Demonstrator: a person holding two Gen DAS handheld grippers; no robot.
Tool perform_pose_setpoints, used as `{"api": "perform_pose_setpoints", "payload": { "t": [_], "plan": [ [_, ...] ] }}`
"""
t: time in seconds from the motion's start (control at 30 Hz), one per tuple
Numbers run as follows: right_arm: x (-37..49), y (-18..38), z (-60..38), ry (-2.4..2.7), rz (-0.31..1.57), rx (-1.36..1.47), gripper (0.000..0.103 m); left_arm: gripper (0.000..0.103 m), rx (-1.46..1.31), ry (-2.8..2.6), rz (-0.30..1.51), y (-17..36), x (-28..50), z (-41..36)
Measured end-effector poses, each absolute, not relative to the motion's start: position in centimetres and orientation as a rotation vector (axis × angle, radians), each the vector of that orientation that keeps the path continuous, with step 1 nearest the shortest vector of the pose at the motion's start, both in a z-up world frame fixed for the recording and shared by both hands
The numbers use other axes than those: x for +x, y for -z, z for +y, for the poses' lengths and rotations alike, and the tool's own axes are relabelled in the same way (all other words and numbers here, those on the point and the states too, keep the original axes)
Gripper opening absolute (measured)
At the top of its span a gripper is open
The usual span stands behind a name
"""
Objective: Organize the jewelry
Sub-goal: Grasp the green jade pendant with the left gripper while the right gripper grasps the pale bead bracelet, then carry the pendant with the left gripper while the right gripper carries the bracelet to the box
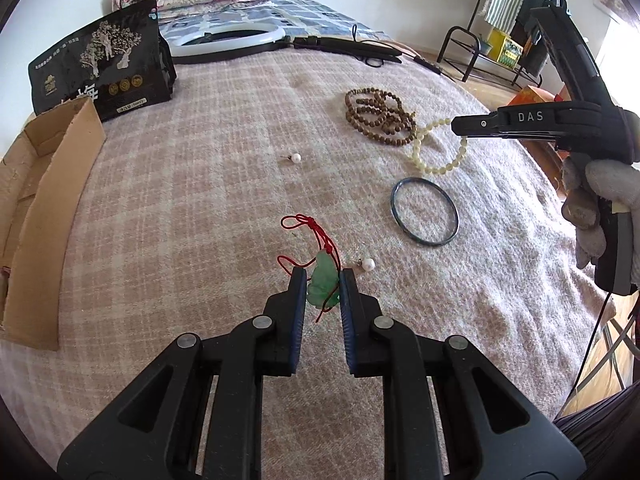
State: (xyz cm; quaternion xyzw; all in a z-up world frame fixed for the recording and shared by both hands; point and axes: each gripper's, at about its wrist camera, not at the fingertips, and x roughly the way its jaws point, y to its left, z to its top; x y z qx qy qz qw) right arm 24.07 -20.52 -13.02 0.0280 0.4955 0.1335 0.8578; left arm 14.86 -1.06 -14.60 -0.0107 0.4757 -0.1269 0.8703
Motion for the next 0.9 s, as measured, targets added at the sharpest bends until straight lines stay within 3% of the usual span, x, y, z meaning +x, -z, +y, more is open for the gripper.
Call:
{"api": "perform_pose_setpoints", "payload": {
  "t": [0.9],
  "plan": [
    [20.9,5.2,-13.9,-0.344,0.908,0.014,0.005,0.015,-0.131,0.184,0.868,8.8,12.7,6.5]
  ]
}}
